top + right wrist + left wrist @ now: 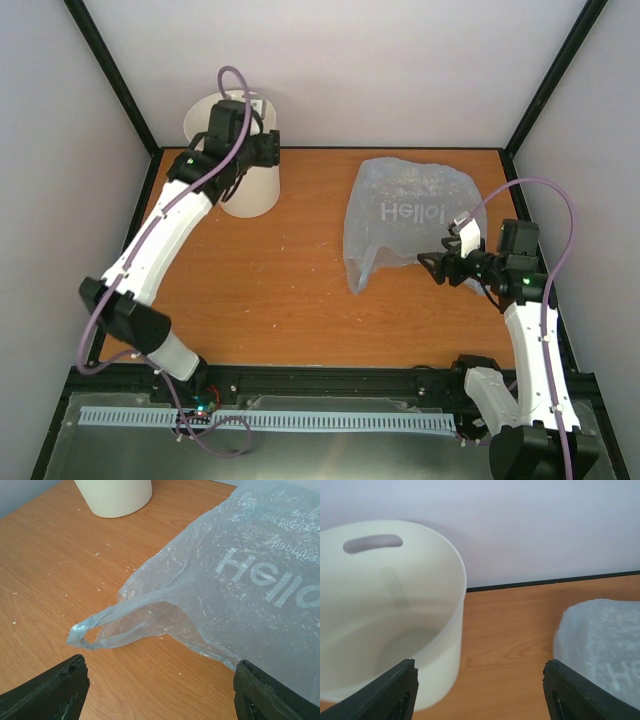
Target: Put the trash bags into the trash bin
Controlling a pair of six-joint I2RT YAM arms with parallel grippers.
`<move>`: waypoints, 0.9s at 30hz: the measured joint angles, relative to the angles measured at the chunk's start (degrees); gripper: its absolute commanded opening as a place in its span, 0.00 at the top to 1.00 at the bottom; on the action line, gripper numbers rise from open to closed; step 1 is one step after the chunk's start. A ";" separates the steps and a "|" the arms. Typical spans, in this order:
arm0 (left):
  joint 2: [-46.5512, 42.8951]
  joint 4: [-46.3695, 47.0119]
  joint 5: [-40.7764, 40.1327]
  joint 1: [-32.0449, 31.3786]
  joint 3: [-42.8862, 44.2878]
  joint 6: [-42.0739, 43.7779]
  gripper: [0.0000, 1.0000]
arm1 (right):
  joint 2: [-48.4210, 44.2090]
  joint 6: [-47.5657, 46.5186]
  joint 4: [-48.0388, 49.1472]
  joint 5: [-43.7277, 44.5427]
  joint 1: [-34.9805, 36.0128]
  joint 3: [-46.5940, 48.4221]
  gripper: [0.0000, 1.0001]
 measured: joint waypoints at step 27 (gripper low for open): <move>18.18 -0.83 2.25 4.31 10.27 10.97 0.51 | -6.16 -0.31 -0.09 -1.29 0.11 -0.11 0.20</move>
